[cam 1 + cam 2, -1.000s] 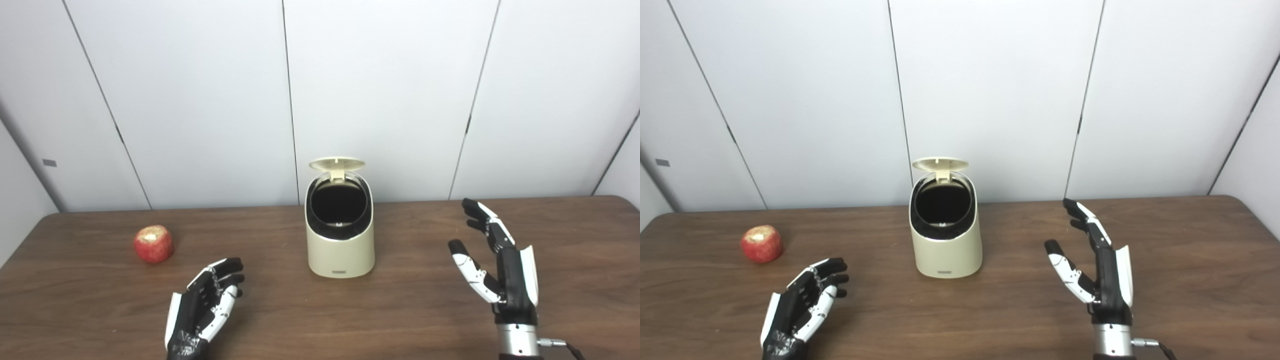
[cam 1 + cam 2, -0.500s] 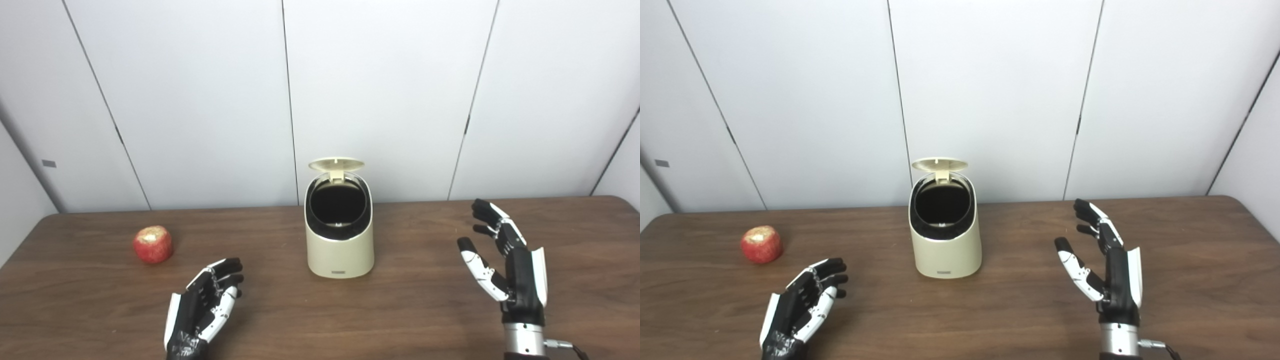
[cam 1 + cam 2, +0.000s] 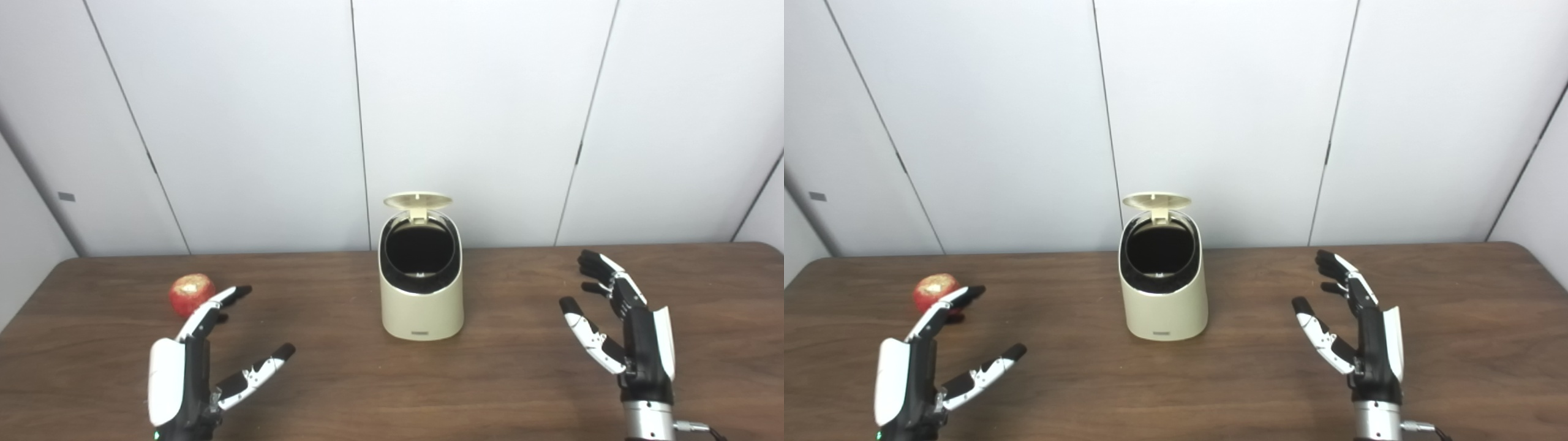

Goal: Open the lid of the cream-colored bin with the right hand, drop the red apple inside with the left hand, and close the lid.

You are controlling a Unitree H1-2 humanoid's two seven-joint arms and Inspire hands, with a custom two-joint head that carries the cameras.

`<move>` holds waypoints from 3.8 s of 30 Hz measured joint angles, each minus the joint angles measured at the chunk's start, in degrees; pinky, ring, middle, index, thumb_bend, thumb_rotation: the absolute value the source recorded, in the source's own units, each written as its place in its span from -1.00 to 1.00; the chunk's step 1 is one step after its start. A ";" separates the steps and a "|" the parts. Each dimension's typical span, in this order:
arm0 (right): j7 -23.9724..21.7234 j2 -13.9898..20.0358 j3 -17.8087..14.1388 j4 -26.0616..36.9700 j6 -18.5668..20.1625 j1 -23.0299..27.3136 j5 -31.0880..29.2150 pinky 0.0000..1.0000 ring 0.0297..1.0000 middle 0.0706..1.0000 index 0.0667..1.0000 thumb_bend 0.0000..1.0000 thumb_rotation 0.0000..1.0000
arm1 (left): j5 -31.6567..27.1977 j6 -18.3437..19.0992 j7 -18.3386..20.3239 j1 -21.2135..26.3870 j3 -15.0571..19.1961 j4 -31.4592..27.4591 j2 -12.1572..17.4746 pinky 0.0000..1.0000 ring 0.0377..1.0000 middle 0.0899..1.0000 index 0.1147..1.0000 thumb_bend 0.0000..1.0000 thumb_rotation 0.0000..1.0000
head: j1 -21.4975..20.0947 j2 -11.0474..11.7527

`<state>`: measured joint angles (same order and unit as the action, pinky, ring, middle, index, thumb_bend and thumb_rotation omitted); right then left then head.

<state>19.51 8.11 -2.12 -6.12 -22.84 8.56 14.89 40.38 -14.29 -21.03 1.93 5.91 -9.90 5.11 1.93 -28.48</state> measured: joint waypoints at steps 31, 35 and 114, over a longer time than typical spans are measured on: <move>-6.35 2.74 -5.49 1.70 2.57 -2.26 -7.58 0.09 0.36 0.40 0.36 -0.34 0.27 | 1.35 35.80 3.16 15.40 1.85 3.60 0.69 0.68 0.97 1.00 1.00 1.00 -0.24 | 19.77 0.09; -6.89 2.64 -6.26 2.37 3.12 -2.85 -8.66 -0.01 0.28 0.32 0.28 -0.23 0.34 | 2.62 38.03 3.80 18.27 -0.41 6.41 2.87 0.60 0.90 0.96 1.00 1.00 -0.31 | 22.50 0.18; -6.88 0.98 -7.29 1.96 2.93 -1.75 -5.59 -0.28 0.07 0.14 0.08 0.66 0.62 | -9.98 30.75 -10.04 25.24 -1.73 42.30 13.21 -0.35 -0.15 -0.02 -0.23 0.00 -1.00 | 22.77 2.29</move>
<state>12.63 9.09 -9.40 -4.16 -19.91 6.81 9.30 30.40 16.46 -31.07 27.18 4.17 32.40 18.33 24.70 -26.19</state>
